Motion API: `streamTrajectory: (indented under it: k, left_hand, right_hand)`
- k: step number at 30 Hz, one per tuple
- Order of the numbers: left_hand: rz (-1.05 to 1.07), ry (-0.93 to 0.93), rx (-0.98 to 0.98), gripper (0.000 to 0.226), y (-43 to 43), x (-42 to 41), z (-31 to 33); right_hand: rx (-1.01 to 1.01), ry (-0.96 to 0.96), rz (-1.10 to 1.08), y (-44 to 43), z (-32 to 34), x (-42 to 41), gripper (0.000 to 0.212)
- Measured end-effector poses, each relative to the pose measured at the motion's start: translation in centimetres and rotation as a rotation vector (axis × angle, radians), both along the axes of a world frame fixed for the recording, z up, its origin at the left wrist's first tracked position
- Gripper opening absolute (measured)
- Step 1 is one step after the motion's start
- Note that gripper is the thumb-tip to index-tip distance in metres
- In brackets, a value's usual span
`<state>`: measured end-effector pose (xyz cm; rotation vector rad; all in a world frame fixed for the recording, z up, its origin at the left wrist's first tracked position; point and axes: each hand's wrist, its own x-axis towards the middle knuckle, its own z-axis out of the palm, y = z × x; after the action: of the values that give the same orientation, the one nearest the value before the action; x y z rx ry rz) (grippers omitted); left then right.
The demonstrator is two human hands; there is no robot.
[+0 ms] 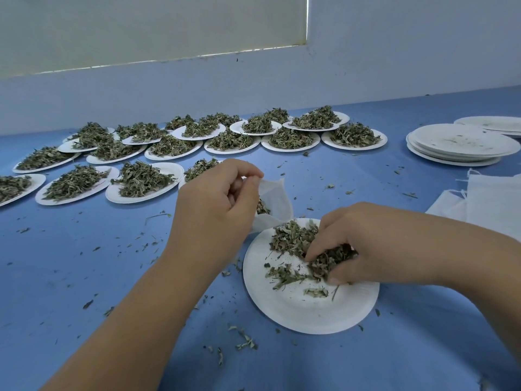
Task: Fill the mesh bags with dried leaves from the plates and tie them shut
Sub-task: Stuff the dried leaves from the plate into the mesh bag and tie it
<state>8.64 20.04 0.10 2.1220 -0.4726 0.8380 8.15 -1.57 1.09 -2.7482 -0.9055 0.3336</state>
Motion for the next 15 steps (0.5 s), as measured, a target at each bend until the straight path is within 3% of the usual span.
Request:
streamTrajectory:
  k: [15]
  left_hand:
    - [0.032,0.006,-0.028,0.012,0.31,0.26,-0.05]
  right_hand:
    - [0.149,0.040,-0.023,0.04,0.69,-0.17,0.021]
